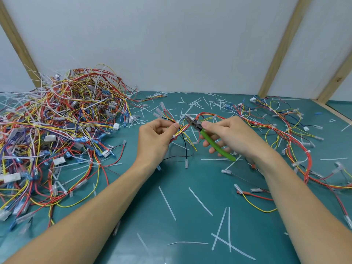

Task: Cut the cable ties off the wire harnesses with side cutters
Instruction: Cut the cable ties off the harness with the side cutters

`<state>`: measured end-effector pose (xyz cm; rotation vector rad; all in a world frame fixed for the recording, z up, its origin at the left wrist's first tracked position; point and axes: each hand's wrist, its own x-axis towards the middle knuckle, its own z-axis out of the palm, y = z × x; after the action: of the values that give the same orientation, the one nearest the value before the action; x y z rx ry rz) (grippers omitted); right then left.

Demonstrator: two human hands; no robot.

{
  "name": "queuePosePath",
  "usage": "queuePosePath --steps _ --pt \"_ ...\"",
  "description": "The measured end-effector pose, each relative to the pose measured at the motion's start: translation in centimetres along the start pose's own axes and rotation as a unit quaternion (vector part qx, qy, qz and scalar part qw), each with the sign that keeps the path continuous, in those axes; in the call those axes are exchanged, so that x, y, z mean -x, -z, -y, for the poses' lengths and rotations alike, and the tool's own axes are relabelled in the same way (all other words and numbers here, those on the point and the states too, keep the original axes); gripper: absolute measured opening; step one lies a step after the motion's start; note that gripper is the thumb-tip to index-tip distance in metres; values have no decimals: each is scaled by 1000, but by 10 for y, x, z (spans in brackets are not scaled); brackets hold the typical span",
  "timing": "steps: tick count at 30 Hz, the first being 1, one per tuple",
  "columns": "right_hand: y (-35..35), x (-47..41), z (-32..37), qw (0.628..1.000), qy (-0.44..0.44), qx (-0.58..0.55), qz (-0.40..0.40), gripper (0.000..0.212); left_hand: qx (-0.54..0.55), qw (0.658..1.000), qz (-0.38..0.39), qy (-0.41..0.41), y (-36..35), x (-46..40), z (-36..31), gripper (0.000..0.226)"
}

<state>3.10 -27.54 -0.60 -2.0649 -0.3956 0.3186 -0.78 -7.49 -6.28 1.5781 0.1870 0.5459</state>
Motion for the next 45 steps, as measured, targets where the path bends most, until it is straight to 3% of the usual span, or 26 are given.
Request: queuePosePath --steps 14,23,39,45 --pt "0 0 1 1000 -17 16 20 44 -11 998 13 -52 -1 2 2 13" --pt "-6 1 1 998 13 57 -13 44 -39 995 35 -85 0 4 1 13" --pt "-16 1 -3 963 110 215 -119 54 -38 997 25 -67 0 4 1 14" --pt "-16 0 -4 968 109 198 -112 54 -43 997 50 -51 -1 5 -1 16"
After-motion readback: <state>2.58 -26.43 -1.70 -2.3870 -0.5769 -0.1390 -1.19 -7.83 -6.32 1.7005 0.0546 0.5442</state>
